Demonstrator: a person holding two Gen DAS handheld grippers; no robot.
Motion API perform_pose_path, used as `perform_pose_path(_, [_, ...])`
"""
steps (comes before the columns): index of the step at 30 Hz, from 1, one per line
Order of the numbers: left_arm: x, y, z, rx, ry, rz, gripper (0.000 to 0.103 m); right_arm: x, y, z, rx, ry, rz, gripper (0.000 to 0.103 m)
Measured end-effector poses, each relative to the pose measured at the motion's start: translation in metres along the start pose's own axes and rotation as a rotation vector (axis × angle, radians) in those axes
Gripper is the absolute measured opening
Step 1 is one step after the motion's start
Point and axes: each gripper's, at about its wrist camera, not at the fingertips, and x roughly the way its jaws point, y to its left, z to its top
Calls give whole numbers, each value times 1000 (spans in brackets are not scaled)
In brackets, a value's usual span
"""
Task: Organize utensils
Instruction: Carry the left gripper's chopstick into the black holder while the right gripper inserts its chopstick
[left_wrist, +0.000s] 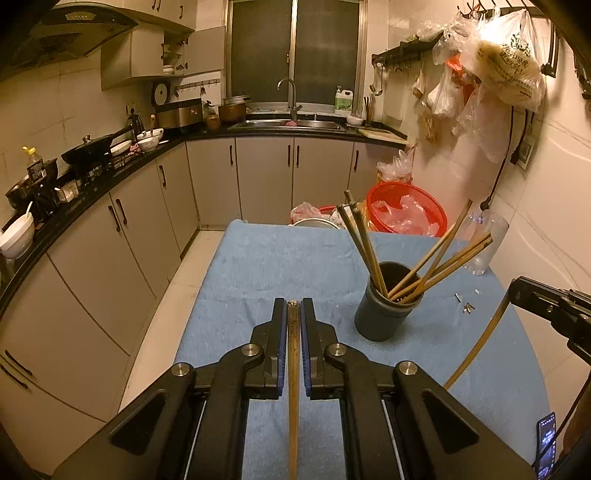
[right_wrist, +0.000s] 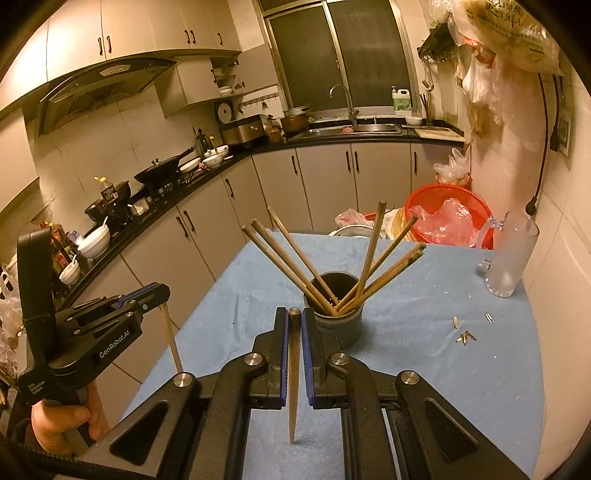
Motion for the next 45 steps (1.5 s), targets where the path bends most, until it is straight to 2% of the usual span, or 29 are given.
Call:
perform_pose_path(19, [-15, 0, 7, -7, -40, 2, 7, -11, -1, 4, -1, -22, 3, 7])
perform_pose_path(30, [-27, -11, 22, 12, -69, -8, 7, -25, 2, 14, -20, -41, -2, 7])
perform_pose_path(45, [-34, -27, 59, -15, -103, -85, 7, -38, -2, 36, -26, -62, -7, 7])
